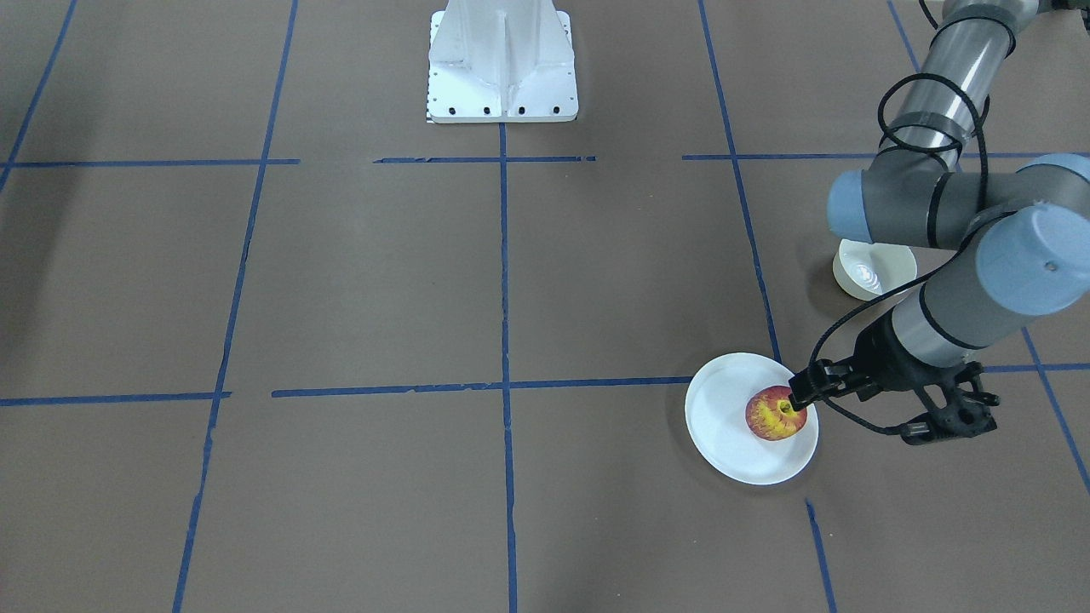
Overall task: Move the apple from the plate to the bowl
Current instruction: 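Move the left gripper over the red-yellow apple on the white plate, then lower the left gripper and close it around the apple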
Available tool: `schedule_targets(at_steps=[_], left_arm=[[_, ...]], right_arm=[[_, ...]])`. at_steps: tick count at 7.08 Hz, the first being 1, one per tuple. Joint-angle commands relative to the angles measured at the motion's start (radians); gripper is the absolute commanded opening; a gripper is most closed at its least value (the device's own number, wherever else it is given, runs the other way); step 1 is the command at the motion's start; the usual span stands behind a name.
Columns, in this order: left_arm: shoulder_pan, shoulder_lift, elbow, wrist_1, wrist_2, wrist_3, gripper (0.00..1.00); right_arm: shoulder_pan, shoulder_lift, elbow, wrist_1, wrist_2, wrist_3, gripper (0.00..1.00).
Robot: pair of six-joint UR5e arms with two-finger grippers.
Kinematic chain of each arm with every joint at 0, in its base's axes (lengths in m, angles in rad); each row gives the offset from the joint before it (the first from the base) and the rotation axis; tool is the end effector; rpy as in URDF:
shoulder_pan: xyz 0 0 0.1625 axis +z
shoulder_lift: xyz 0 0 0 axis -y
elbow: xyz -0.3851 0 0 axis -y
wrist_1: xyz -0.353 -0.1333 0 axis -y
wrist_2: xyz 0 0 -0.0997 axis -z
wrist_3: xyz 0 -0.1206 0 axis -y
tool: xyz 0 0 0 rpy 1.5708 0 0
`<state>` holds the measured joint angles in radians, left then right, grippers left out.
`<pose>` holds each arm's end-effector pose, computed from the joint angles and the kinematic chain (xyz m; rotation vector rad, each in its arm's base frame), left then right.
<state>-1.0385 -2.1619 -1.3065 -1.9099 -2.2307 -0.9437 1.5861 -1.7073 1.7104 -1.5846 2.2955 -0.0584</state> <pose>0.2971 -0.6214 0.3823 0.0471 0.9003 -0.1636 0.0595 -0.3985 0.6343 0.0165 -0.7246 -0.0373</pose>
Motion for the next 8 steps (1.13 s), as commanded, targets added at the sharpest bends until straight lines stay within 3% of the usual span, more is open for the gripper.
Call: schedule_targets(at_steps=[1,3,4,8], left_arm=[[0.049,-0.019,0.055,-0.052,0.036,-0.05,1.0],[0.083,-0.019,0.121,-0.142,0.052,-0.075,1.0],[0.098,-0.019,0.124,-0.146,0.122,-0.076,1.0],[0.121,-0.018,0.157,-0.187,0.128,-0.078,0.99]], right_arm=[[0.0,0.0,0.002,0.0,-0.001,0.0,1.0],[0.0,0.0,0.0,0.0,-0.001,0.0,1.0],[0.0,0.0,0.0,0.0,-0.001,0.0,1.0],[0.0,0.0,0.0,0.0,-0.001,0.0,1.0]])
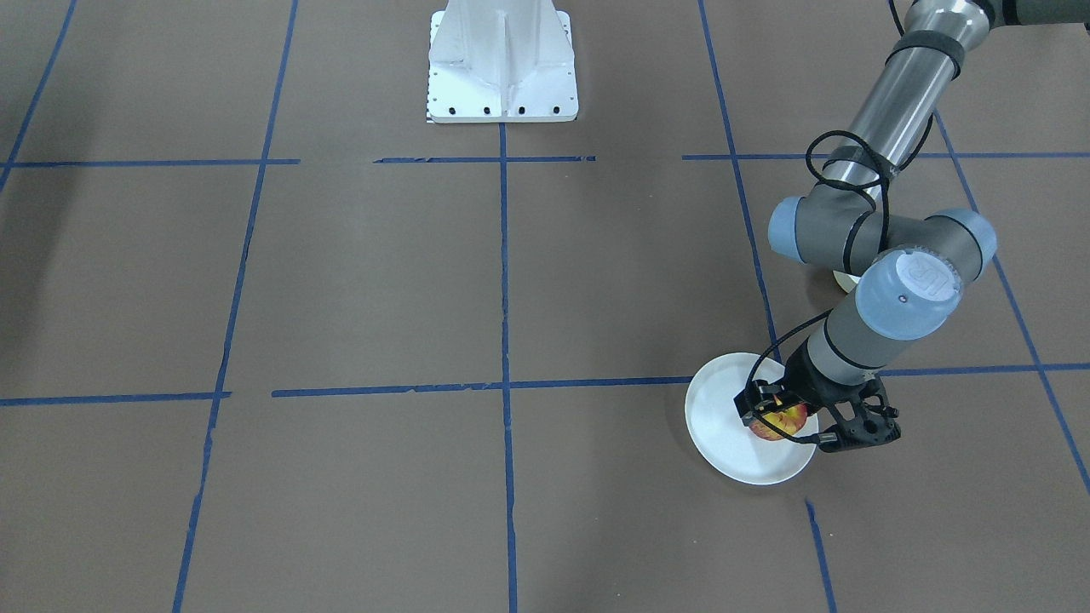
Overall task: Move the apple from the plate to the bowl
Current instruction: 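Lower the left gripper and close it around the apple, then lift the apple with the left gripper and carry it over the white bowl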
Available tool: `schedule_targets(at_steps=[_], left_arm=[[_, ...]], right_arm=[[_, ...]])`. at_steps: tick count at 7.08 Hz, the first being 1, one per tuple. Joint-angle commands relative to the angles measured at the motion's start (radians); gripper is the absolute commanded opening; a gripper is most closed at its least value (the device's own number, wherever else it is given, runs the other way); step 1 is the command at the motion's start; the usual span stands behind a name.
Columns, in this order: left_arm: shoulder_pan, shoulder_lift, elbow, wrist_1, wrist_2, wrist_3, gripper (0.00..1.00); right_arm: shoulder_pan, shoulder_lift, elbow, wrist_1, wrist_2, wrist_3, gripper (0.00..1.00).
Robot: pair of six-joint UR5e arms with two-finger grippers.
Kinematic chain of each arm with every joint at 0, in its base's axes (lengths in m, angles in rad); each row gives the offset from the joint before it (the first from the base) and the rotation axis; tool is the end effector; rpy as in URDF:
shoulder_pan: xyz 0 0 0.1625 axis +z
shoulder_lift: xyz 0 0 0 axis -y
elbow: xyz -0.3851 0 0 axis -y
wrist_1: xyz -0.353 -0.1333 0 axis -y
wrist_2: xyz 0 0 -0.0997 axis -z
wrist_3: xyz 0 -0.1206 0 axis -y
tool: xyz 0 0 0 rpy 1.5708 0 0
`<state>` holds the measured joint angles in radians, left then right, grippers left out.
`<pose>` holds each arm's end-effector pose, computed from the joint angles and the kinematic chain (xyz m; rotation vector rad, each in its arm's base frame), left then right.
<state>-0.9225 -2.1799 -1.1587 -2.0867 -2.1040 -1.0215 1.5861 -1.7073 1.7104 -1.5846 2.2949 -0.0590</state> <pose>0.3712 -0.6093 0.4226 0.0887 0.8577 -0.1598 0.0595 -0.3985 0.6343 0.0167 -0.7240 -0.0379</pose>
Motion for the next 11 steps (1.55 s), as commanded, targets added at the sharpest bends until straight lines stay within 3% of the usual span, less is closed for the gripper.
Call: schedule_targets(at_steps=[1,3,5,6,7,9,11], left_arm=[[0.005,-0.001,0.008,-0.01,0.001,0.0,0.97],[0.004,0.0,0.005,-0.009,-0.004,0.011,0.64],[-0.034,0.003,-0.034,0.002,-0.017,0.017,0.63],[-0.079,0.015,-0.091,0.031,-0.08,0.018,0.64],[-0.11,0.058,-0.213,0.14,-0.099,0.068,0.64],[-0.134,0.245,-0.506,0.305,-0.099,0.228,0.64],[-0.147,0.513,-0.7,0.298,-0.096,0.354,0.65]], right_arm=[[0.0,0.0,0.0,0.0,0.001,0.001,1.0],[0.0,0.0,0.0,0.0,0.0,0.001,1.0],[0.0,0.0,0.001,0.0,0.0,0.001,1.0],[0.0,0.0,0.0,0.0,0.0,0.001,1.0],[0.0,0.0,0.0,0.0,0.0,0.001,1.0],[0.0,0.0,0.0,0.0,0.0,0.001,1.0],[0.0,0.0,0.0,0.0,0.0,0.001,1.0]])
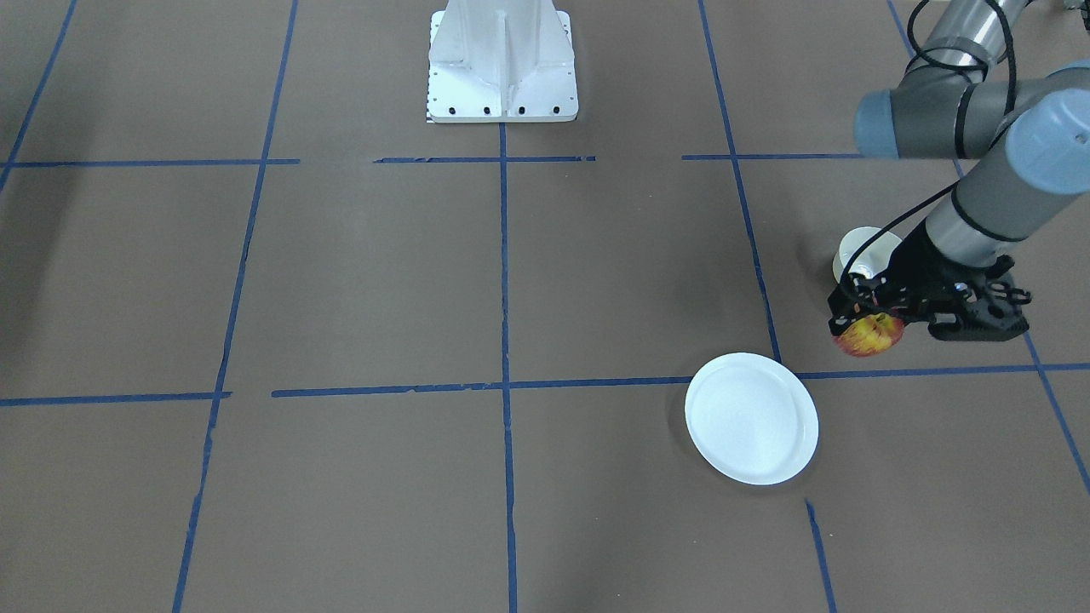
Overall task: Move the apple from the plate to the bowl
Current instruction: 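Lift the apple with the left gripper and carry it over the white bowl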
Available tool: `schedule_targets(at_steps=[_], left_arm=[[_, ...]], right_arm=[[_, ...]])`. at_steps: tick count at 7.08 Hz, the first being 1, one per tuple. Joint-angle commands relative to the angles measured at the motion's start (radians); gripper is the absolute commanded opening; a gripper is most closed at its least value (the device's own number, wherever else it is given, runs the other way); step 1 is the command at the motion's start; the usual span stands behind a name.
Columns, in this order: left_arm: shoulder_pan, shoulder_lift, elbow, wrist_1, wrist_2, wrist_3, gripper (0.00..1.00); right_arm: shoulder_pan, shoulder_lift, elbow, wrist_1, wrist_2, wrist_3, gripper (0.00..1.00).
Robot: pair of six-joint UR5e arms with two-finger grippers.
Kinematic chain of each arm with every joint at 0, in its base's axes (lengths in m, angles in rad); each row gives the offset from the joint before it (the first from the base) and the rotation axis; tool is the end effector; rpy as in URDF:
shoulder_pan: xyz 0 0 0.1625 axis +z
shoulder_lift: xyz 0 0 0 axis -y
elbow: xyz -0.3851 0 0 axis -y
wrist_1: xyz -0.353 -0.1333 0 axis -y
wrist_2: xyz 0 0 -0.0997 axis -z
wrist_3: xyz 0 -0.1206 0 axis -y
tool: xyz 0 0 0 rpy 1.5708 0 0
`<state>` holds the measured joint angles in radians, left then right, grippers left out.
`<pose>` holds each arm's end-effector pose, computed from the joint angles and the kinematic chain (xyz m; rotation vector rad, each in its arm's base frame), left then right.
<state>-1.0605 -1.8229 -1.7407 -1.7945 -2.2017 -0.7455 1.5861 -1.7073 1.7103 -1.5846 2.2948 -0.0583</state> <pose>0.2175 -0.5158 0.4086 0.1471 0.8574 -0.0166 0.0595 -0.3984 0.6344 0.0163 -0.7239 -0.0372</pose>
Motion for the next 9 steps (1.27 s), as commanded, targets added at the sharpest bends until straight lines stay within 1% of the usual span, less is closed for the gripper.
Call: schedule_targets(at_steps=[1,2,3,5,6,9], left_arm=[[-0.018,0.236,-0.14,-0.021,0.005,0.099,0.63],[-0.018,0.296,-0.123,-0.113,0.005,0.086,0.63],[-0.016,0.335,-0.108,-0.193,0.005,0.033,0.62],[-0.004,0.367,-0.073,-0.297,0.011,-0.092,0.59],[0.002,0.372,-0.071,-0.308,0.04,-0.115,0.57],[0.088,0.37,-0.045,-0.364,0.101,-0.204,0.57]], right_arm=[[0.0,0.0,0.0,0.0,0.0,0.0,1.0],[0.0,0.0,0.0,0.0,0.0,0.0,1.0],[0.0,0.0,0.0,0.0,0.0,0.0,1.0],[0.0,0.0,0.0,0.0,0.0,0.0,1.0],[0.0,0.0,0.0,0.0,0.0,0.0,1.0],[0.0,0.0,0.0,0.0,0.002,0.0,1.0]])
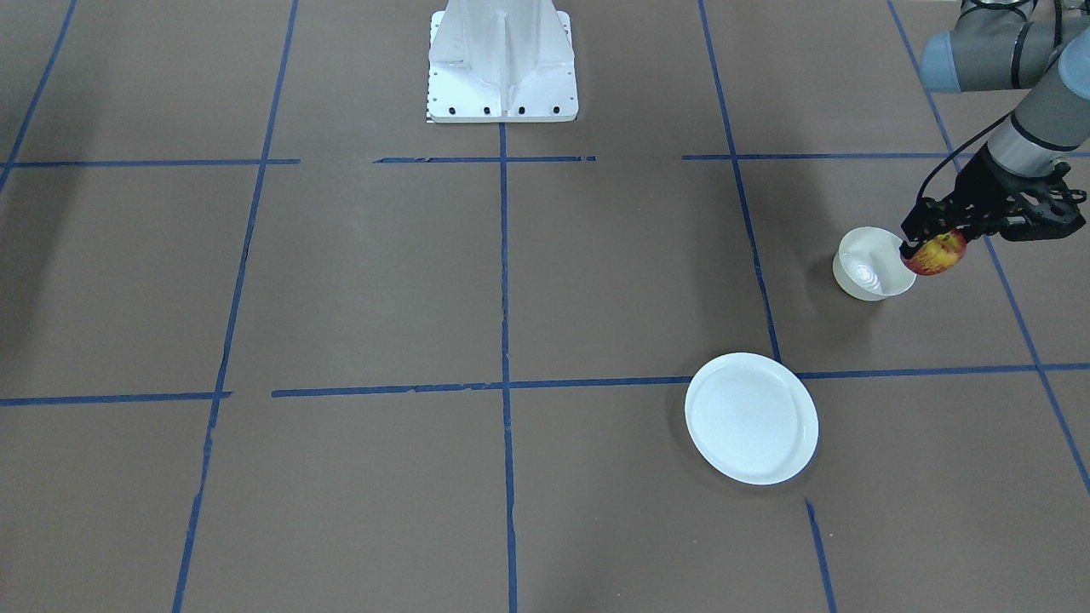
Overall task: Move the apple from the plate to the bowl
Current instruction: 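Lift the apple with the left gripper and carry it over the white bowl, then lower the apple into the white bowl and open the left gripper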
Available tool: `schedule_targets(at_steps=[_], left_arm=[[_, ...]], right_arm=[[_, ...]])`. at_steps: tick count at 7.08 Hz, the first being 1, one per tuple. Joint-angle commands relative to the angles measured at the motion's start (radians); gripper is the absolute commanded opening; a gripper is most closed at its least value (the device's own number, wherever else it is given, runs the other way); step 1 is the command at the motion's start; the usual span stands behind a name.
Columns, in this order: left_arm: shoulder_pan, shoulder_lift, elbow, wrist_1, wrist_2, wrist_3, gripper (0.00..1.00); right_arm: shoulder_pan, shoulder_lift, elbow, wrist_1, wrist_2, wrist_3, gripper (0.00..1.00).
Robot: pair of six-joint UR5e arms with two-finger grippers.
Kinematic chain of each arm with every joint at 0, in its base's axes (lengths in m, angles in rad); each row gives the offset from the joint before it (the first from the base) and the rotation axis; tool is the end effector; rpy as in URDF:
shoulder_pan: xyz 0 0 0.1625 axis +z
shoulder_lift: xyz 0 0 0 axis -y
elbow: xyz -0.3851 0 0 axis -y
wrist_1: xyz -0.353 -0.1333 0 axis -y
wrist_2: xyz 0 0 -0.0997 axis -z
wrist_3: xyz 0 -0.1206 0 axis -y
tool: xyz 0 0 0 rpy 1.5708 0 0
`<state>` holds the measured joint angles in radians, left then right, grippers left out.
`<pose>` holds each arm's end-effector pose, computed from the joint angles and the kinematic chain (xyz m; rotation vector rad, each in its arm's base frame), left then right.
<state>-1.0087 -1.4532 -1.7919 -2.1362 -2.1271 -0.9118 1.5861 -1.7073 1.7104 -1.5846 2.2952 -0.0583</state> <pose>0.1797 -0.4159 0.5270 0.1226 0.8335 -0.1428 0.0595 -0.3985 0.6343 0.0164 -0.7243 -0.0372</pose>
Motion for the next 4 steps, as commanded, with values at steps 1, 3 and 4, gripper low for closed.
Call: schedule_targets(at_steps=[1,3,4], left_arm=[[0.057,0.001,0.008,-0.025,0.035,-0.058,0.57],[0.093,0.001,0.026,-0.054,0.035,-0.079,0.56],[0.102,0.002,0.041,-0.065,0.035,-0.079,0.57]], right_arm=[[0.0,0.0,0.0,0.0,0.0,0.0,1.0],[0.0,0.0,0.0,0.0,0.0,0.0,1.0],[0.0,0.0,0.0,0.0,0.0,0.0,1.0]])
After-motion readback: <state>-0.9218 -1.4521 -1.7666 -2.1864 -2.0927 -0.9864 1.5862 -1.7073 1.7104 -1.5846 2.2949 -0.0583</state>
